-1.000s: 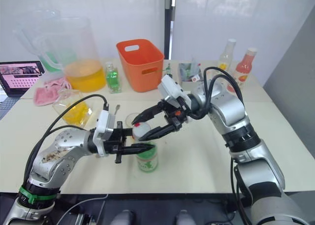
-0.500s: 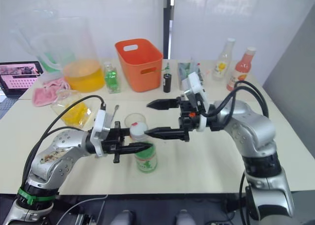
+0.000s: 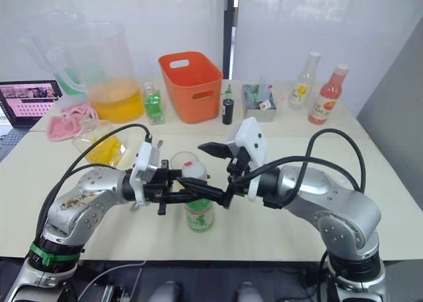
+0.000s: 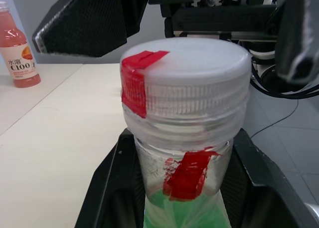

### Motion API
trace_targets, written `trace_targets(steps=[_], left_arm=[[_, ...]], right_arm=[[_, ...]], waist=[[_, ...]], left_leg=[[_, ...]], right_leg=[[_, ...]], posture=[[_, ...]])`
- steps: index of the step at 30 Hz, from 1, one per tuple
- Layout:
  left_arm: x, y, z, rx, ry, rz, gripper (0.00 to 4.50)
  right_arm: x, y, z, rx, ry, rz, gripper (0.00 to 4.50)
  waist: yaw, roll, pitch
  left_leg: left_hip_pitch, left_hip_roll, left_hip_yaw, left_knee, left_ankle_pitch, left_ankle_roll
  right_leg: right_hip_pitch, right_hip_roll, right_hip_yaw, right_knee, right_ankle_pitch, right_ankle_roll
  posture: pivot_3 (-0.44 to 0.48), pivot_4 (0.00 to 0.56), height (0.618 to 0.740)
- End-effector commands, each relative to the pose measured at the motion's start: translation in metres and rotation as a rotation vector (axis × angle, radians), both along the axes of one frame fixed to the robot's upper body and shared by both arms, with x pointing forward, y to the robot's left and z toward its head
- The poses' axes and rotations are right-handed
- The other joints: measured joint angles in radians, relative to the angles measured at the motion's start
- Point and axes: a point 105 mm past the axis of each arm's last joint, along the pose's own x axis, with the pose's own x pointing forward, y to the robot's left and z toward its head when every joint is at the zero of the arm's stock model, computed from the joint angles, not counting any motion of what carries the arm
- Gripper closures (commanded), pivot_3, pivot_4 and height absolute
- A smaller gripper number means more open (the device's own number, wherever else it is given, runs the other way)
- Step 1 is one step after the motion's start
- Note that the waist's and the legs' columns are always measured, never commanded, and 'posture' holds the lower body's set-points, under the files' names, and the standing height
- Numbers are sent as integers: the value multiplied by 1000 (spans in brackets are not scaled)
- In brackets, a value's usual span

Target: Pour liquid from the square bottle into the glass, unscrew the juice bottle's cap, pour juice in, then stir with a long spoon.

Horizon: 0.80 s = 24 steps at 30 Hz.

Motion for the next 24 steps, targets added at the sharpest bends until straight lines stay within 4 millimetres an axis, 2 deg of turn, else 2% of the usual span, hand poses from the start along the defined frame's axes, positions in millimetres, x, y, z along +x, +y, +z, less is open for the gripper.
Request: trace_targets(steps=[1, 8, 15, 24], left_arm=[[-6, -8, -19, 36, 98, -53, 3092], [-5, -9, -16, 31, 94, -43, 3092], [-7, -9, -15, 27, 92, -20, 3092], [-10, -3, -19, 31, 83, 12, 3093]], right_arm=[[-6, 2, 3, -1, -31, -2, 530], [-7, 4, 2, -14, -23, 34, 2786], [-11, 7, -1, -62, -18, 156, 2793], [1, 15, 3, -188, -126, 509, 2793]], waist=[[0, 0, 0], [1, 0, 0], [1, 0, 0], [-4, 0, 0]], left_leg=[[0, 0, 0, 0, 0, 0], [0, 0, 0, 0, 0, 0], [0, 0, 0, 0, 0, 0], [0, 0, 0, 0, 0, 0]], right_leg=[[0, 0, 0, 0, 0, 0], [0, 0, 0, 0, 0, 0], [0, 0, 0, 0, 0, 0], [0, 0, 0, 0, 0, 0]], posture=[[0, 150, 703], [0, 150, 703], [0, 150, 703], [0, 150, 703]])
